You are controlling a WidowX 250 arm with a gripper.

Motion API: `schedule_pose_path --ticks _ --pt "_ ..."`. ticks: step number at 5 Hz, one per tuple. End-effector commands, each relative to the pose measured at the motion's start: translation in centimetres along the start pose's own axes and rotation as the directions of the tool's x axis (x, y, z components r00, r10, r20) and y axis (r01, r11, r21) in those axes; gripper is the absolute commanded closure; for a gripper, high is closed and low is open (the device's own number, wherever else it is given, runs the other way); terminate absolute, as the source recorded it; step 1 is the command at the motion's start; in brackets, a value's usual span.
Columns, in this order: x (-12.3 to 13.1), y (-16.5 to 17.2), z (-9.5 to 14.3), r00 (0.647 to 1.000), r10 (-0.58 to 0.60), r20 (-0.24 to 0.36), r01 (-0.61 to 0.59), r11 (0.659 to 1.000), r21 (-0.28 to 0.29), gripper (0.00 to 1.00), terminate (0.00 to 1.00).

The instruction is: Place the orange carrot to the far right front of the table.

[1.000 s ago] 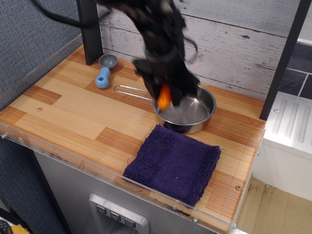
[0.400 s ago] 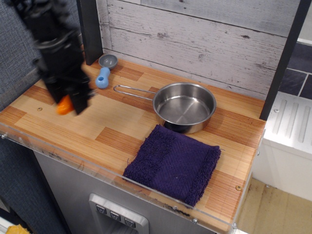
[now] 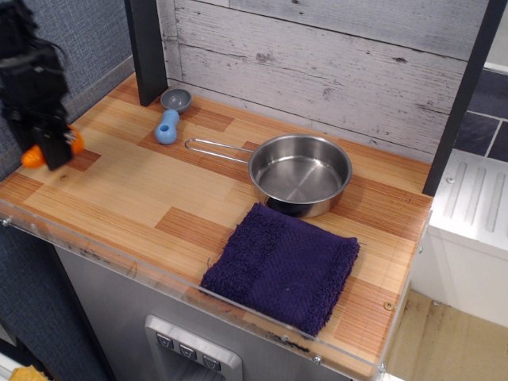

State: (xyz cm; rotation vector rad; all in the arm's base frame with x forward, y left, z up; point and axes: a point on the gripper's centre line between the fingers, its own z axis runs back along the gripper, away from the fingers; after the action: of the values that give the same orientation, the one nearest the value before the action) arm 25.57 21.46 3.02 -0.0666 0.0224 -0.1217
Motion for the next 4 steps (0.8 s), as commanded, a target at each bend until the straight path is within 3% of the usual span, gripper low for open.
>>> schedule_pose_path --ticks 1,3,4 --pt "0.2 -0.6 2.2 0.997 -0.061 0.04 0.059 0.997 0.05 1.0 0.0" --pt "0.6 -3.3 1.8 0.995 -0.072 0.072 0.066 0.994 0.091 1.0 0.0" --pt "0.4 -3.0 1.1 0.998 -0.034 0.046 0.029 0.993 0.111 0.0 0.0"
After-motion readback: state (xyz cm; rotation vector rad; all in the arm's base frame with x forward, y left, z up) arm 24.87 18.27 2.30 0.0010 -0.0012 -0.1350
